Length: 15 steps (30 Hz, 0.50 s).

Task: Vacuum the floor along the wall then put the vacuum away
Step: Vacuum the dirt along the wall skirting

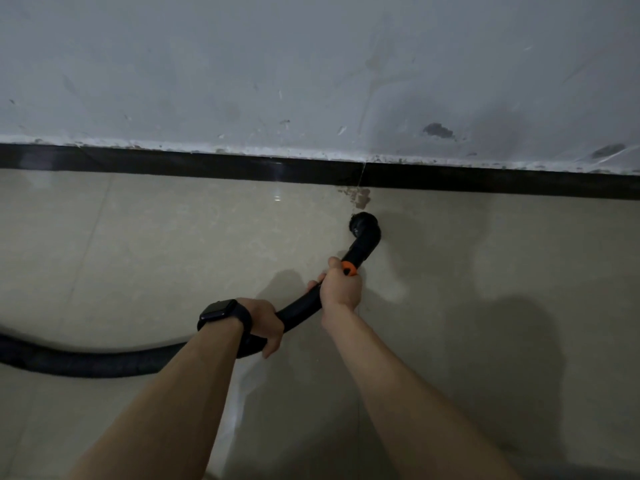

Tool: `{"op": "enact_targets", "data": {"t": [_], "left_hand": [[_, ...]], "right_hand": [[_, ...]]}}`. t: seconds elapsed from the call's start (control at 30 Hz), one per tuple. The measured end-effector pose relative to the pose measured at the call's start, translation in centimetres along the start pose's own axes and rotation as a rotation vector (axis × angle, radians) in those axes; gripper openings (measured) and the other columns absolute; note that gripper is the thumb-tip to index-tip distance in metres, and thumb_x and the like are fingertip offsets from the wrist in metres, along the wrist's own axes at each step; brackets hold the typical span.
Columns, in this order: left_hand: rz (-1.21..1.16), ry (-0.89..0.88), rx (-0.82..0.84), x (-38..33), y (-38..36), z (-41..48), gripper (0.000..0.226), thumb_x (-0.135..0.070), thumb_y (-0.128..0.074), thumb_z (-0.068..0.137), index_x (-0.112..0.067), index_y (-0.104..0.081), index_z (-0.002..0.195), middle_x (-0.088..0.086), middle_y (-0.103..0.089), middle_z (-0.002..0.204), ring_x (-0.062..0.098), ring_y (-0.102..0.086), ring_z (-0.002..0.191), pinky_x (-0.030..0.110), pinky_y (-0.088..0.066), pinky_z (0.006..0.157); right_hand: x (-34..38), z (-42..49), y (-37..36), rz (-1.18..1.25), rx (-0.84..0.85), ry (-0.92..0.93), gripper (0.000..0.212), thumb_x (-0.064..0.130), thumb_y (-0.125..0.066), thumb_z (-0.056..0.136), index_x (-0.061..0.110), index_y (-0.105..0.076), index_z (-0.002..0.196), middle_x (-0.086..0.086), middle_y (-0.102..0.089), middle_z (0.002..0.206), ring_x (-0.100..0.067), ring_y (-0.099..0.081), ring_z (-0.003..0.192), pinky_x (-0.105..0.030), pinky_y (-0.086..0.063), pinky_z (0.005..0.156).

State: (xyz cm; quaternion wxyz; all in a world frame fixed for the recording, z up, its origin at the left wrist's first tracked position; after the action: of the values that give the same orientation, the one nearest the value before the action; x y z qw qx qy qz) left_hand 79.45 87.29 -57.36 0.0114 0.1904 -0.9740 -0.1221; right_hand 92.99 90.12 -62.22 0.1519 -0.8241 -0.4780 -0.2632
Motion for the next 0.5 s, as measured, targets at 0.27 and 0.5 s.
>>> {"op": "enact_targets", "data": {"t": [0.27,0.5], "left_hand": [[0.019,-0.046,-0.054,-2.4,0.5,0.4,0.037,-0.020,-0.079,0.062,-0.012,-0.070,0.098,0.006,-0.070,0.096,0.025,-0.066,0.081,0.032,-0.056,0.077],[0.005,0.022,0.070,-0.6,0.3,0.1,0.034,-0.017,-0.079,0.062,-0.009,-0.069,0.093,0.011,-0.072,0.100,0.029,-0.070,0.089,0.034,-0.057,0.082]], "right_hand": [[2.4,1.7,0.7,-0.009,0.131,-0.003,0.018,0.021,-0.065,0.093,0.008,-0.054,0.094,-0.006,-0.053,0.061,-0.022,-0.055,0.044,-0.035,-0.054,0.054],[0.7,0.7,-0.7,-0.063,0.126,0.001,0.023,0.028,-0.065,0.094,0.007,-0.058,0.102,-0.007,-0.058,0.069,-0.021,-0.057,0.042,-0.036,-0.055,0.058]]}}
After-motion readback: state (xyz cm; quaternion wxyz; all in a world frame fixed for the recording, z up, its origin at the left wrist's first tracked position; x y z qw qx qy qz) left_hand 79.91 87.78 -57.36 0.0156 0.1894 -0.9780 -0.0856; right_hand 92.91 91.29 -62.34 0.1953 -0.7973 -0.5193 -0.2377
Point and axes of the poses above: each hand's wrist, its own z-axis towards the middle knuckle, its own y-axis out of the back of the hand, x = y × z, the point moved 1 cm from there along z, towards the middle knuckle
